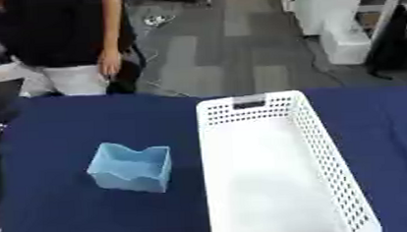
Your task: Pick up objects on the table and place them in the box.
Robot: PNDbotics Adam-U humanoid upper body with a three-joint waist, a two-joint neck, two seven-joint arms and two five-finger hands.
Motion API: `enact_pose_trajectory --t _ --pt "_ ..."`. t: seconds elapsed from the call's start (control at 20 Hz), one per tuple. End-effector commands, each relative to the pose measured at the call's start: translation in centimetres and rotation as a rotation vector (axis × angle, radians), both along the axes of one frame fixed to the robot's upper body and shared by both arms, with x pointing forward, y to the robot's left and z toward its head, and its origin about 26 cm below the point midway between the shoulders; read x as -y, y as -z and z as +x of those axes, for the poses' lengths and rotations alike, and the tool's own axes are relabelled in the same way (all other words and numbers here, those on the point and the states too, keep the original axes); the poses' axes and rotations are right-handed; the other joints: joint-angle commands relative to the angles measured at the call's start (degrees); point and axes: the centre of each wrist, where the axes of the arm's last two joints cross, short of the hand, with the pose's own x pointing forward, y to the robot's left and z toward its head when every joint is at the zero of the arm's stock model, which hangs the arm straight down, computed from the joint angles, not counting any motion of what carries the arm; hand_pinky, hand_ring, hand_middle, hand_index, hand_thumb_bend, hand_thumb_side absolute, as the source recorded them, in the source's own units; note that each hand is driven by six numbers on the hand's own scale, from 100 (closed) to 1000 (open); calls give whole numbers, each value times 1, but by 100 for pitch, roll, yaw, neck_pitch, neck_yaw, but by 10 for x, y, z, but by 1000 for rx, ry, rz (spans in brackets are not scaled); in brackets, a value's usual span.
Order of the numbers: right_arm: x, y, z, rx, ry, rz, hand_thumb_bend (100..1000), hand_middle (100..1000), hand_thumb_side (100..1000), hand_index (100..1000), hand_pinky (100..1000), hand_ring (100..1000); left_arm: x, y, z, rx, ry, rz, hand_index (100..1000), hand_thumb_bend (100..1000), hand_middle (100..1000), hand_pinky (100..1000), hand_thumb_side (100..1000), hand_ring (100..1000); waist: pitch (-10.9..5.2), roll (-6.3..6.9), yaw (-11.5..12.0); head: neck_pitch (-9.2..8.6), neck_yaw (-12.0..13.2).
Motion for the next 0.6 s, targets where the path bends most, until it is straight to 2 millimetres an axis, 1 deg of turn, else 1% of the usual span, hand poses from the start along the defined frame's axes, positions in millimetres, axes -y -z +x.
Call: enact_pose_trajectory --t 0.05,0.45,0.6 --pt "1 -5 -2 37 7 -17 100 870 926 852 804 827 1 -8 0 24 15 14 882 100 887 818 801 851 -71 -9 -2 -123 -42" --pt "1 -3 -3 32 9 -17 100 866 920 849 796 821 1 -8 1 23 19 16 882 100 888 819 797 852 -101 -13 -9 -216 37" --pt "1 -3 -3 30 10 -16 100 865 919 848 794 820 0 -8 1 21 18 18 882 100 888 818 794 852 -113 -16 -3 -197 136"
